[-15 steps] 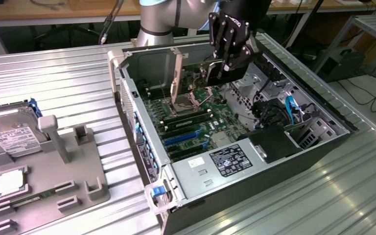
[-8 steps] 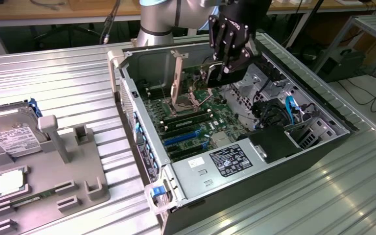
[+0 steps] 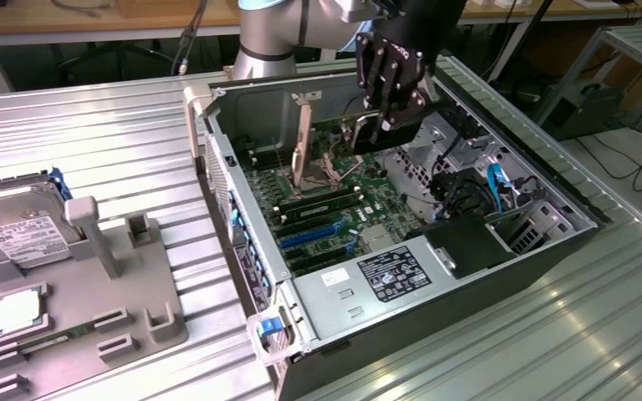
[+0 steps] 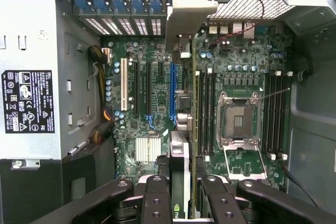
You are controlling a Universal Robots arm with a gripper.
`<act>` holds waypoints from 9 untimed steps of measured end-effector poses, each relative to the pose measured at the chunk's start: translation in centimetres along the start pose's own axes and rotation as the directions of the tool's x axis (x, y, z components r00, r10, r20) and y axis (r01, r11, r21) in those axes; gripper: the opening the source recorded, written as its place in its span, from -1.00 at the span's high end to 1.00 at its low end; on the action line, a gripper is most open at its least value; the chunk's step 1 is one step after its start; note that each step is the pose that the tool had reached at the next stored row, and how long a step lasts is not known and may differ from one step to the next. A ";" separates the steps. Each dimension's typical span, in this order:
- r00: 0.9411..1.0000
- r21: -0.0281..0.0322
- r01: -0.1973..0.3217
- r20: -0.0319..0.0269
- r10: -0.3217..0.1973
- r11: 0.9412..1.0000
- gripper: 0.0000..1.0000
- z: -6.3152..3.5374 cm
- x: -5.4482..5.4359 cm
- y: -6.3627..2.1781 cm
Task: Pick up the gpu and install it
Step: 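Insert the gpu into the slot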
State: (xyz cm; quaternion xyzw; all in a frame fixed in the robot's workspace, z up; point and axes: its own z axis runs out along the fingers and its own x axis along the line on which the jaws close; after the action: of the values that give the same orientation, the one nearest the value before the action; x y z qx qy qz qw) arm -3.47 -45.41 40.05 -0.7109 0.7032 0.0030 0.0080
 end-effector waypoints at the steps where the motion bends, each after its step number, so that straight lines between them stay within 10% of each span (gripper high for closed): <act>1: 1.000 0.000 0.001 0.000 -0.001 1.000 0.44 0.16 0.0 0.00; 9: 1.000 0.002 0.003 0.001 -0.003 1.000 0.44 0.86 0.1 0.00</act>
State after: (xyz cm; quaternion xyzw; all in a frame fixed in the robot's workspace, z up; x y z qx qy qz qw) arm -3.46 -45.46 39.18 -0.7118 0.7023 0.0026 0.0089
